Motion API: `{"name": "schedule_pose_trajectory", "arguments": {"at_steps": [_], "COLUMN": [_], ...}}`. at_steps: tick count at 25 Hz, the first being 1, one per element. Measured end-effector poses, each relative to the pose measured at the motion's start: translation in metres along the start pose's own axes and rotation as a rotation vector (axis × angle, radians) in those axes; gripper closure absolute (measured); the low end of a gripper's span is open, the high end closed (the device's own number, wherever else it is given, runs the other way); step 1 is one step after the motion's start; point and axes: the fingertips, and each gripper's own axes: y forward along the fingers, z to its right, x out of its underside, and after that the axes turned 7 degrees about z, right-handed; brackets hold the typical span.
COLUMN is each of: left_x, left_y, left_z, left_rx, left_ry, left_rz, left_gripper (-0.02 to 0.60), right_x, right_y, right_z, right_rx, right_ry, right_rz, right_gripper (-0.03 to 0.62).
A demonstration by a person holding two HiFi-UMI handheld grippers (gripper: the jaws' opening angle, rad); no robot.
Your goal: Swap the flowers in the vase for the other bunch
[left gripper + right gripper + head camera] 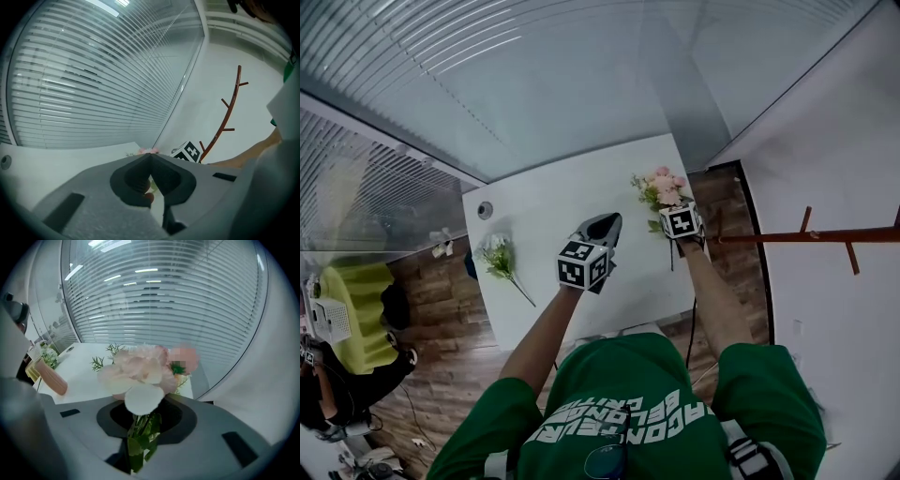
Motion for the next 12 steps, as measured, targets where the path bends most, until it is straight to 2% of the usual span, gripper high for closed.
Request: {"name": "schedule_pose_trajectory", "arguments": {"at_steps": [12], "left_x": [-0.044], "left_y": [-0.052], "left_z": [-0.017], "left_rx": [-0.021], "left_ry": [0.033], "left_rz": [0.093], "left_gripper": [0.58], "right_x": [-0.094], "right_y": [-0.073], "right_z": [-0.02], "right_rx": [0.076], "right_ry": [0.002], "right_rz": [0.302], "right_gripper": [0.494]}}
